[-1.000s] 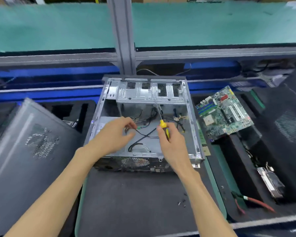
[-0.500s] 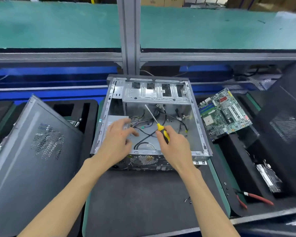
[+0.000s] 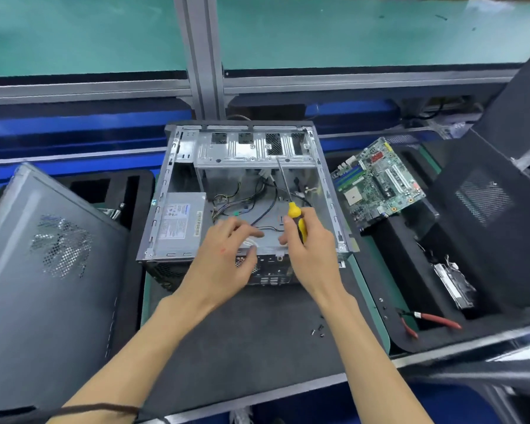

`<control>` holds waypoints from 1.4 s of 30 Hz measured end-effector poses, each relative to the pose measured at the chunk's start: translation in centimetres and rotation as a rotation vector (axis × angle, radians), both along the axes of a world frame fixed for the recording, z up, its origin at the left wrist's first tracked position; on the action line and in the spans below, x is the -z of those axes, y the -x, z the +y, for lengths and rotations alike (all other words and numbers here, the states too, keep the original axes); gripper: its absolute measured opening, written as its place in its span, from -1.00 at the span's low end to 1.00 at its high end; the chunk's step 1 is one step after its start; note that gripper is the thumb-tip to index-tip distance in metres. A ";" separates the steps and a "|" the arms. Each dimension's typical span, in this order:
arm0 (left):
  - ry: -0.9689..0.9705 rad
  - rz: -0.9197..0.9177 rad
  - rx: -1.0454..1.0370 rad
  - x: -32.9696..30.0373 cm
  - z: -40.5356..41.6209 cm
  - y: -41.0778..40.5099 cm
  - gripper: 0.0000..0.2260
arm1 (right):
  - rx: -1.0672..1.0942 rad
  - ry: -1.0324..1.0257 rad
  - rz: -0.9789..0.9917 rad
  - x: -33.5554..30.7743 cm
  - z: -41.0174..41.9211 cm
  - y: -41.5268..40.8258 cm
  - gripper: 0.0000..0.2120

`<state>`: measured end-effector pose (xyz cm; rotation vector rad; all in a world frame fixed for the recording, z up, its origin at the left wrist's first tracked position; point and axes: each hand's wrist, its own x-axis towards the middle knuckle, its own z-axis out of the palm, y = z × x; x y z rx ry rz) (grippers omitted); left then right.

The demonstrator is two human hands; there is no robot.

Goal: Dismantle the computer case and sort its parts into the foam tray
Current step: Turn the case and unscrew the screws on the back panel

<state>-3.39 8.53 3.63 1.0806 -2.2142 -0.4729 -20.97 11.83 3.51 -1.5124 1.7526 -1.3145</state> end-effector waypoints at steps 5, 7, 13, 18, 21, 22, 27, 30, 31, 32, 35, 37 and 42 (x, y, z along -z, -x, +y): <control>-0.076 0.078 0.218 0.7 3.3 4.8 -0.88 | 0.148 0.071 -0.056 -0.1 3.4 3.3 -0.93; -0.210 -0.055 0.323 2.7 4.3 6.8 -0.83 | 0.198 0.056 -0.080 0.6 5.0 4.8 -0.89; -0.553 -0.512 0.332 9.8 6.5 10.3 -0.61 | 0.269 -0.151 -0.109 4.7 9.8 7.8 -0.80; -0.542 -0.437 0.271 11.9 6.9 11.7 -0.59 | 0.278 -0.416 -0.070 9.5 13.1 8.8 -0.83; -0.510 -0.474 0.314 12.2 6.7 12.5 -0.69 | 0.288 -0.481 -0.124 11.2 14.1 8.6 -0.84; -0.502 -0.484 0.314 12.1 6.7 12.7 -0.75 | 0.292 -0.500 -0.152 11.5 14.3 8.4 -0.84; -0.476 -0.522 0.286 12.0 6.7 13.6 -0.89 | 0.298 -0.528 -0.206 11.9 14.6 8.1 -0.83; -0.464 -0.531 0.289 12.2 6.5 13.6 -0.90 | 0.292 -0.527 -0.199 11.7 14.6 8.3 -0.84; -0.461 -0.542 0.298 12.2 6.5 13.6 -0.90 | 0.288 -0.530 -0.201 11.7 14.6 8.3 -0.84; -0.458 -0.556 0.311 12.1 6.5 13.5 -0.89 | 0.284 -0.533 -0.205 11.7 14.6 8.4 -0.84; -0.442 -0.582 0.337 12.0 6.6 13.4 -0.86 | 0.288 -0.543 -0.208 11.7 14.6 8.2 -0.85; -0.426 -0.585 0.339 12.0 6.8 13.4 -0.88 | 0.293 -0.548 -0.207 11.7 14.5 8.0 -0.85; -0.416 -0.594 0.328 12.0 6.7 13.2 -0.87 | 0.300 -0.561 -0.203 11.6 14.4 7.9 -0.88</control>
